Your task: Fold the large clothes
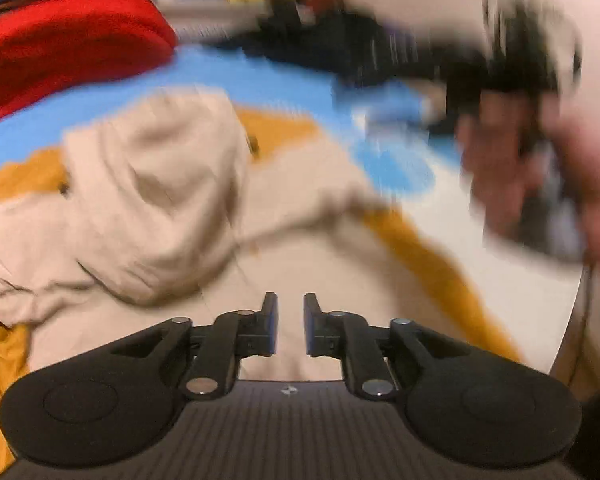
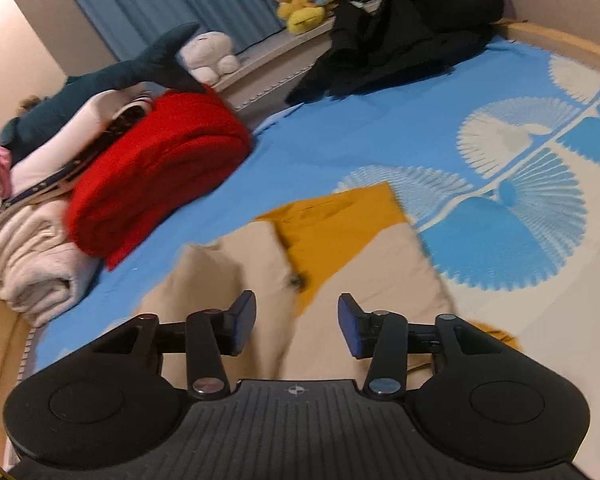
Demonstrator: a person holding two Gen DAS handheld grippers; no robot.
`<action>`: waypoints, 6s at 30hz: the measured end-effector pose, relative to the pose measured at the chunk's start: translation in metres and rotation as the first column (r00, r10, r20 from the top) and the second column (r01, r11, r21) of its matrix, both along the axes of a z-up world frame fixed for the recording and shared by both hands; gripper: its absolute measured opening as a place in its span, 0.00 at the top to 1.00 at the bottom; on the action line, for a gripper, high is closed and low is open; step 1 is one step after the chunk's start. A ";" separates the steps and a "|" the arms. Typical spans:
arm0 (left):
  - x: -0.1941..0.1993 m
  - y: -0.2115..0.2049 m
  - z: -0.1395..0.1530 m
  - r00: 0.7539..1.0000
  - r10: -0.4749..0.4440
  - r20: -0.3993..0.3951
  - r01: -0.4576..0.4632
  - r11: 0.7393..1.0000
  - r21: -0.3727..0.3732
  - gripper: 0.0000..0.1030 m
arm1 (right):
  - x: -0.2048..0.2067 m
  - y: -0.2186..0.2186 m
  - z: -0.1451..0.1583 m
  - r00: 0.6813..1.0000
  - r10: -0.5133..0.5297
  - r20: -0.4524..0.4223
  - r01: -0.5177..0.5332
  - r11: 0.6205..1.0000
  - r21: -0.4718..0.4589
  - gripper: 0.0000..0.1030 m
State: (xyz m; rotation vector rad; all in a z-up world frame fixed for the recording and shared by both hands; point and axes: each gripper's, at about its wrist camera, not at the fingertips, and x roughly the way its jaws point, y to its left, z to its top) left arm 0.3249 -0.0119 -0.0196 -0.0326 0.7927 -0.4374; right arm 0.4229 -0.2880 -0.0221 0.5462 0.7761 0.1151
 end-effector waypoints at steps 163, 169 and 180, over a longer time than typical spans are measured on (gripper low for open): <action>-0.278 0.187 -0.076 0.787 0.563 -0.251 -0.538 0.826 0.166 0.87 | -0.332 -0.096 -0.080 0.949 -0.172 -0.264 0.078 0.940 -0.332 0.98; -0.269 0.181 -0.094 0.767 0.564 -0.306 -0.516 0.826 0.227 0.77 | -0.326 -0.097 -0.102 0.915 -0.145 -0.377 0.037 0.959 -0.280 0.81; -0.273 0.185 -0.086 0.767 0.566 -0.301 -0.536 0.824 0.183 0.85 | -0.336 -0.091 -0.078 0.952 -0.144 -0.272 0.058 0.952 -0.300 0.98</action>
